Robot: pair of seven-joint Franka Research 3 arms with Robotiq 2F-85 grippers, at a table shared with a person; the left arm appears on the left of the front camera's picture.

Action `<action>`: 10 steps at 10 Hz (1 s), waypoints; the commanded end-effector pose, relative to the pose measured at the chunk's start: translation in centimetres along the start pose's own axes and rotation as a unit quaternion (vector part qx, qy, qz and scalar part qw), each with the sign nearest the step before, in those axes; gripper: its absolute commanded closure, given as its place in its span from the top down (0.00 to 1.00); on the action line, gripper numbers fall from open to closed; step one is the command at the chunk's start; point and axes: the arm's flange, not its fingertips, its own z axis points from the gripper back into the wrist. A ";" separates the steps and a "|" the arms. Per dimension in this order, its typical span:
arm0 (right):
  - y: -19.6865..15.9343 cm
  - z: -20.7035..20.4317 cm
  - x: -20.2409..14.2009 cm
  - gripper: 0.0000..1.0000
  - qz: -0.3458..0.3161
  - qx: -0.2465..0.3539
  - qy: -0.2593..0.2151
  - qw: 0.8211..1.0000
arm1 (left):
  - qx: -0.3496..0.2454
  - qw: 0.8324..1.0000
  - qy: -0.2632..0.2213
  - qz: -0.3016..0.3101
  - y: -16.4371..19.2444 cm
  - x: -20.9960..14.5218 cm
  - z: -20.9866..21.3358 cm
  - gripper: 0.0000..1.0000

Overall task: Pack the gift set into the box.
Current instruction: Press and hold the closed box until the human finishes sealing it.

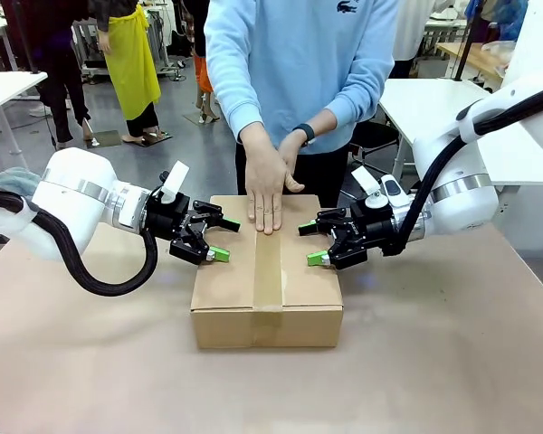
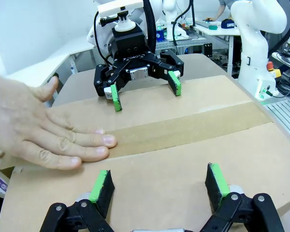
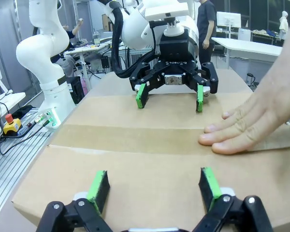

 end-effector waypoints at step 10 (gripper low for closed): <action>0.1 0.1 -0.1 1.00 0.001 0.000 0.003 1.000 | 0.001 1.000 0.000 0.000 -0.1 -0.2 -0.2 1.00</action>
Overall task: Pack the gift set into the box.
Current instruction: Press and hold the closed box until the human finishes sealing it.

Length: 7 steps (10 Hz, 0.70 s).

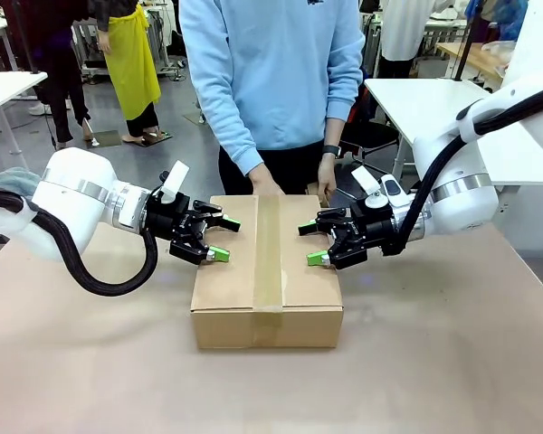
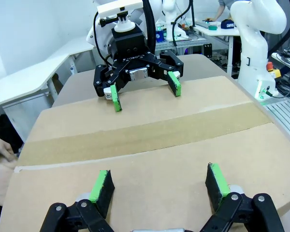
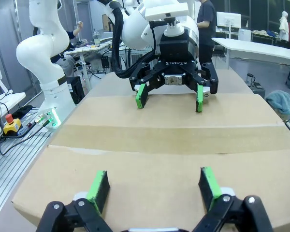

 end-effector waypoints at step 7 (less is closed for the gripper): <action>1.5 1.0 2.6 1.00 0.072 0.033 -0.034 0.996 | -0.003 0.994 -0.097 -0.055 -3.4 4.4 6.0 1.00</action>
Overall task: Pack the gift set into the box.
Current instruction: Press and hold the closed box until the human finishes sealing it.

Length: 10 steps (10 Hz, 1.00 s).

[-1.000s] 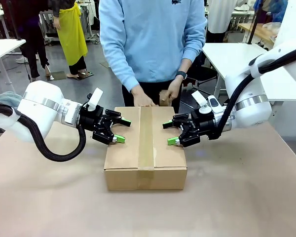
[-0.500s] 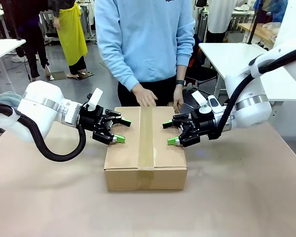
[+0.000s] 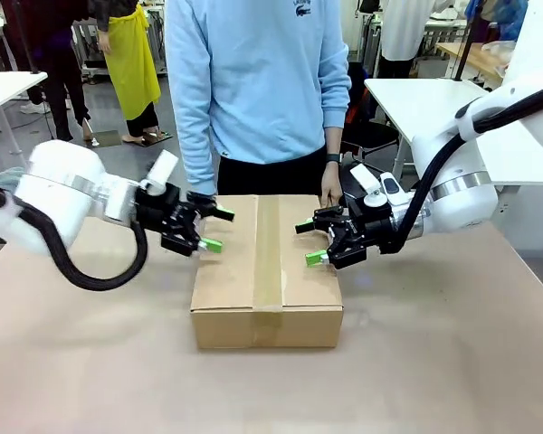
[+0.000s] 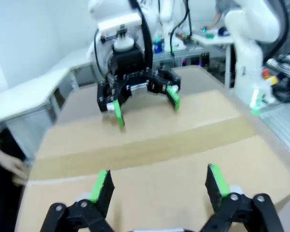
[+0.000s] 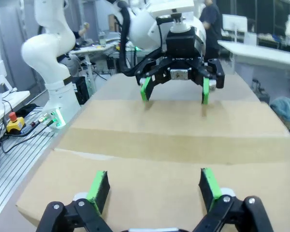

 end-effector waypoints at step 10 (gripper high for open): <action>10.3 18.2 1.2 1.00 0.078 -0.156 -0.231 0.957 | 0.091 0.984 -0.144 -0.048 -11.2 4.5 19.1 1.00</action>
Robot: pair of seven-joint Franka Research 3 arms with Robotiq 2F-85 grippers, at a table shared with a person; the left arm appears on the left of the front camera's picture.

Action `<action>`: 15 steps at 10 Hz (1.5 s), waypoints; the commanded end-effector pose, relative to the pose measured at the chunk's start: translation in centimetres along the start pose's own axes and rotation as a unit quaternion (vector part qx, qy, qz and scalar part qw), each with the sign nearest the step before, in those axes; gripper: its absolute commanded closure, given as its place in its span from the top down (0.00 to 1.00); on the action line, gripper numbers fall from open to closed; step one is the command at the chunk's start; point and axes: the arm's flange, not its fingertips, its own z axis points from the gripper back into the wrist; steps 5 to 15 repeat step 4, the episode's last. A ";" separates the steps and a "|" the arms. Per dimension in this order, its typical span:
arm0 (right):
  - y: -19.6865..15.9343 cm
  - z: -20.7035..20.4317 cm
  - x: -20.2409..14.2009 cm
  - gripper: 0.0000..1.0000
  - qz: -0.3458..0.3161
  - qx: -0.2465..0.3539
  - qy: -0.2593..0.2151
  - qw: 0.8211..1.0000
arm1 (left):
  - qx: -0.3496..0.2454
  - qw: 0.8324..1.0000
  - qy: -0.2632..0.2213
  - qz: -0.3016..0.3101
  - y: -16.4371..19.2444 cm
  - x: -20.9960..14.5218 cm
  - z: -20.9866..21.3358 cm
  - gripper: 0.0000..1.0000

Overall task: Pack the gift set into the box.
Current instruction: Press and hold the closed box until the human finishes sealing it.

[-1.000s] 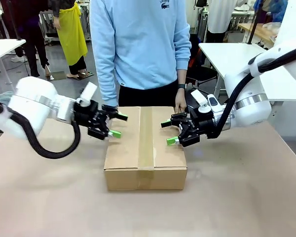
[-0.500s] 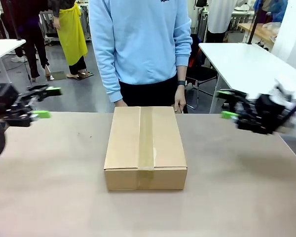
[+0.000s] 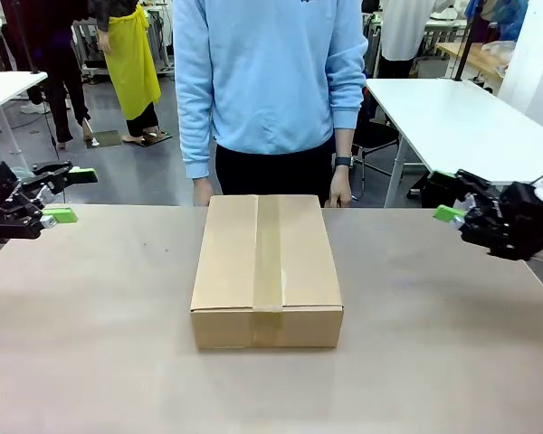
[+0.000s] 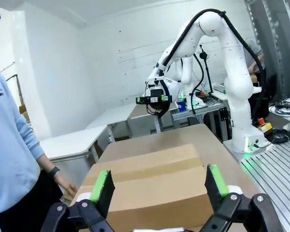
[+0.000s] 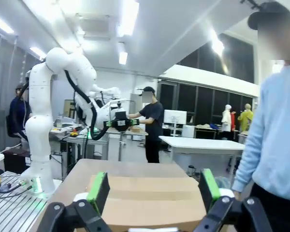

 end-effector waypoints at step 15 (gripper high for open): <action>-0.6 0.2 -0.3 1.00 0.007 0.002 0.007 1.000 | 0.005 1.000 -0.006 -0.007 0.0 0.5 0.0 1.00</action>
